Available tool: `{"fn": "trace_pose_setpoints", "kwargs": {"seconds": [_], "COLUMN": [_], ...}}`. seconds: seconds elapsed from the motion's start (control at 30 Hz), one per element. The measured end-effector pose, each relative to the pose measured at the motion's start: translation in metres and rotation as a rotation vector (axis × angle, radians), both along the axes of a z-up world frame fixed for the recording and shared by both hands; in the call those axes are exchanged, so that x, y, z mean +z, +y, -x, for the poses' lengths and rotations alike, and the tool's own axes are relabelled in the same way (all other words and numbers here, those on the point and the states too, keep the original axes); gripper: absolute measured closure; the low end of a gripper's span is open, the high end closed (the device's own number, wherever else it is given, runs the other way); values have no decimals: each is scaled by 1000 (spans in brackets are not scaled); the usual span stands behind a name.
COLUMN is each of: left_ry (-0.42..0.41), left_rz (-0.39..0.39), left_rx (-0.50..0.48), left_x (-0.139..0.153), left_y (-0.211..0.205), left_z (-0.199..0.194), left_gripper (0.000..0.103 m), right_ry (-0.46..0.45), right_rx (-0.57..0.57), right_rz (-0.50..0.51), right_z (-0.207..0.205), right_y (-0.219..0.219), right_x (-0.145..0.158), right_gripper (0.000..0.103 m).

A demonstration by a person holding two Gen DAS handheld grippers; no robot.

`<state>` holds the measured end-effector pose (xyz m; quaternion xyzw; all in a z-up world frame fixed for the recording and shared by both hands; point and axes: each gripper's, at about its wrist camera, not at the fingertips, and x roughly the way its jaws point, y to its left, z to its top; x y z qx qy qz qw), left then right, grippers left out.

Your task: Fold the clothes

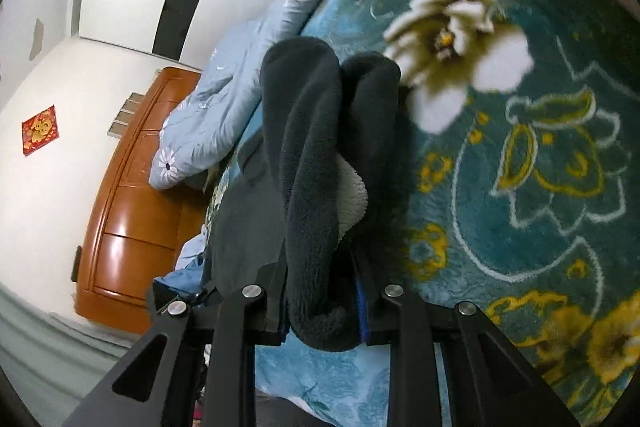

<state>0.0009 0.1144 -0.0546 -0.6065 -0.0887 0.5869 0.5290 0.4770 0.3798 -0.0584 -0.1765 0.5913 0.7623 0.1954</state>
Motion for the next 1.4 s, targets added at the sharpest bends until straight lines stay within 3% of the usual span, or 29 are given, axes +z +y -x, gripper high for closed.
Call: {"fn": "trace_pose_setpoints", "kwargs": {"seconds": [0.07, 0.13, 0.23, 0.4, 0.47, 0.7, 0.8, 0.87, 0.93, 1.0, 1.03, 1.1, 1.27, 1.4], "left_ry": [30, 86, 156, 162, 153, 86, 44, 51, 82, 95, 112, 148, 213, 219], "left_rz": [14, 37, 32, 27, 49, 105, 79, 57, 38, 17, 14, -9, -164, -148], "left_rx": [-34, -56, -43, -35, -38, -119, -109, -98, -103, -102, -97, -84, -74, -33], "left_x": [2, 6, 14, 20, 16, -7, -11, -10, -3, 4, 9, 22, 75, 86], "left_y": [8, 11, 7, 43, 70, 139, 146, 147, 146, 144, 144, 142, 143, 168], "left_z": [0, 0, 9, 35, 40, 38, 40, 39, 35, 33, 31, 29, 29, 41], "left_gripper": [79, 57, 39, 27, 27, 27, 29, 37, 60, 76, 81, 90, 92, 92], "right_ry": [-16, -51, -99, -154, -160, -252, -209, -191, -191, -191, -193, -184, -106, -144], "right_rx": [12, 28, 18, 17, 49, 60, 42, 26, 27, 44, 50, 51, 34, -9], "right_rz": [-17, -54, -125, -249, -276, -326, -263, -234, -222, -224, -232, -256, -389, -406], "right_z": [-1, -2, -11, 2, 23, 78, 82, 82, 84, 86, 86, 85, 78, 83], "right_y": [1, 2, 5, 24, 36, 88, 106, 111, 111, 110, 108, 104, 103, 125], "right_x": [1, 5, 17, 43, 49, 45, 36, 34, 34, 36, 38, 46, 93, 104], "right_gripper": [66, 59, 53, 39, 32, 32, 32, 37, 61, 84, 90, 93, 94, 94]}}
